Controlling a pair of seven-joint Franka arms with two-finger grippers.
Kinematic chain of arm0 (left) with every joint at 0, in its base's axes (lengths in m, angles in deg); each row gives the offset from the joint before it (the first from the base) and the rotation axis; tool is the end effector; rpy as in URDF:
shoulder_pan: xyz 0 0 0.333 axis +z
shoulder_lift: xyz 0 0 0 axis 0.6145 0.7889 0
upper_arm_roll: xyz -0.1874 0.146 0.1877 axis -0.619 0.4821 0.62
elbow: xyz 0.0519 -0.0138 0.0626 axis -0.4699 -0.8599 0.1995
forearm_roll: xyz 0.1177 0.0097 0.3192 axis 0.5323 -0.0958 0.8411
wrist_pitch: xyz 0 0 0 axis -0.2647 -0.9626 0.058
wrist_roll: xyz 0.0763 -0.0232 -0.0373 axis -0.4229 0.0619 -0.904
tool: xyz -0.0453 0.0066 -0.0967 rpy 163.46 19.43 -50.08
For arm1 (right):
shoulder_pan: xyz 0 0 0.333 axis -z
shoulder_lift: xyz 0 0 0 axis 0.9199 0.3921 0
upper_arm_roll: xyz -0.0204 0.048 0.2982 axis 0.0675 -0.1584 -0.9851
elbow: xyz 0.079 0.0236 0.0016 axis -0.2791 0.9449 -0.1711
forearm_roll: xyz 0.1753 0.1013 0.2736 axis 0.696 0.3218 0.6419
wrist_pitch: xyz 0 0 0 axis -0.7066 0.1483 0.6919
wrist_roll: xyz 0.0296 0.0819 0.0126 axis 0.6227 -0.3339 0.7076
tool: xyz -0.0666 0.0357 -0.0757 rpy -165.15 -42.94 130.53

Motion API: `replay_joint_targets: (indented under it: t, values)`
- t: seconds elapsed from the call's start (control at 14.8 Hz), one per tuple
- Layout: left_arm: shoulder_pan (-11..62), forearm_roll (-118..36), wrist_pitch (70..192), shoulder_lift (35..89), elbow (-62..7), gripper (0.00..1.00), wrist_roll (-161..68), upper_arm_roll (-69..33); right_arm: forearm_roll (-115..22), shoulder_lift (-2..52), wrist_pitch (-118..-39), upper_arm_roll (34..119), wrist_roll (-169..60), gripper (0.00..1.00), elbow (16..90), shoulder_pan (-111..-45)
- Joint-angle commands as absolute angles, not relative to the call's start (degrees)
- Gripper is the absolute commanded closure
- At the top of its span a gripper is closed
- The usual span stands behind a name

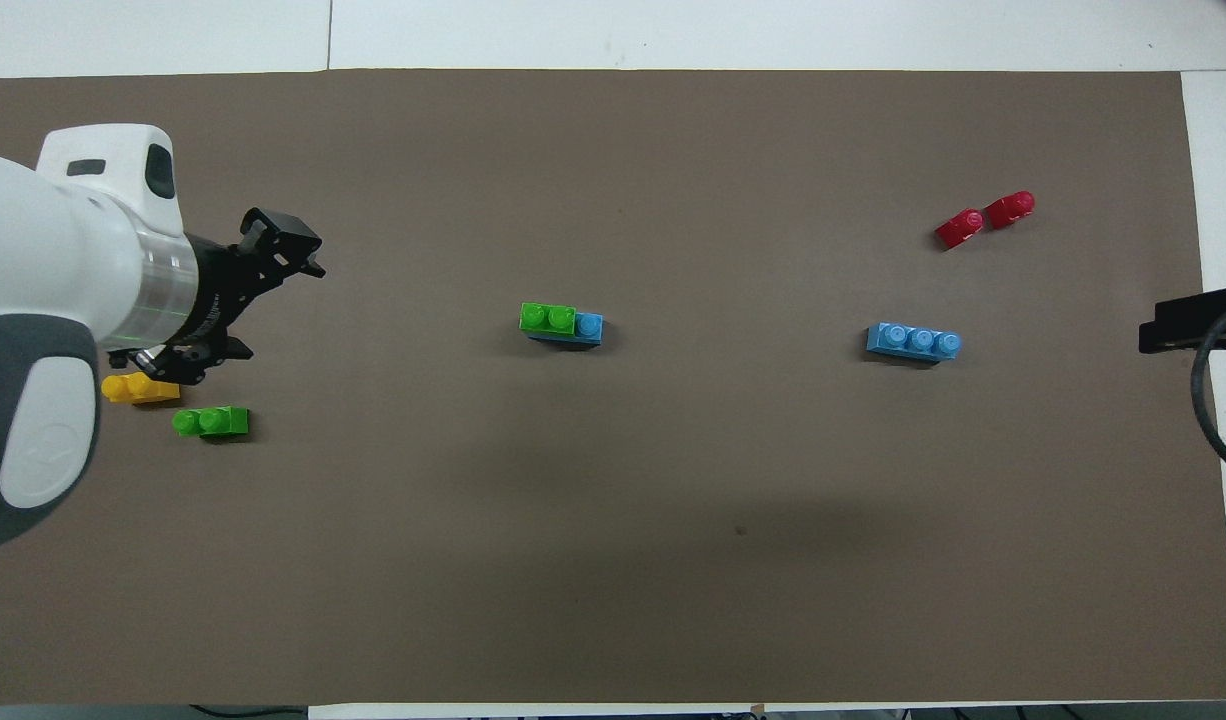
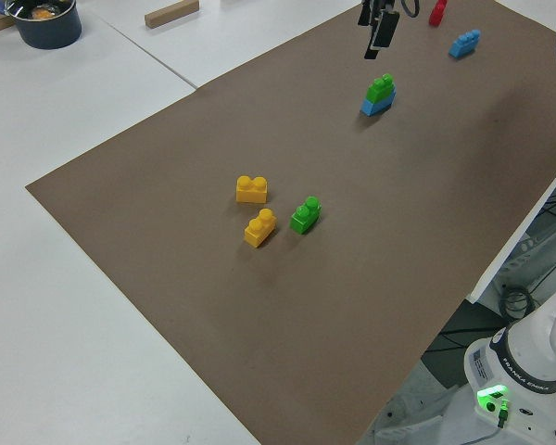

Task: Remove green block with left arm and hold with right
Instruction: 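Move the left gripper to the green brick while the right gripper approaches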

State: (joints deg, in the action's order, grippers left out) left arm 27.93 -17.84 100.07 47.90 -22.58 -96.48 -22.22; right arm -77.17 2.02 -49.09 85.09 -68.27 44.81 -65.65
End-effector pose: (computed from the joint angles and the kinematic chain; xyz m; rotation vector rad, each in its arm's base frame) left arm 0.4781 -0.1557 0.5665 2.7669 1.2450 0.1103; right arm 0.4544 -0.0237 0.6352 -3.1264 0.2258 -0.0110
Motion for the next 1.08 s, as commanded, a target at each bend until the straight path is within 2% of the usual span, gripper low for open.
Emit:
replay_joint_targets:
  t: [0.0,0.07,0.27,0.47,0.68,0.81,1.02]
  values:
    - [25.3,-18.2,103.4,46.1,-26.7,0.0,-111.8,-21.3,-76.6,0.7,-52.1,84.8,-69.2,0.0,48.0,-64.0]
    - [23.9,-18.4,106.1,46.4,-27.7,0.0,-115.1,-21.2,-76.0,0.9,-52.4,84.7,-74.8,0.0,48.7,-64.0]
    - [19.2,-18.3,111.1,52.5,-27.2,0.0,-127.6,-21.1,-71.4,2.5,-53.7,84.3,-94.2,0.0,49.8,-64.9]
    - [17.8,-18.2,114.0,56.2,-25.8,0.0,-135.4,-21.1,-63.9,5.5,-56.3,84.1,-115.1,0.0,50.9,-66.8]
    - [16.7,-18.2,113.8,60.6,-22.4,0.0,-138.5,-21.1,-56.4,6.5,-63.7,84.1,-128.2,0.0,56.3,-69.9]
    - [16.6,-18.2,111.6,64.9,-17.6,0.0,-139.5,-21.2,-51.5,7.7,-69.5,84.1,-132.1,0.0,59.4,-72.1]
    - [16.3,-18.3,108.3,68.4,-12.6,0.0,-140.6,-21.2,-43.9,12.6,-75.9,84.1,-138.9,0.0,59.7,-75.1]
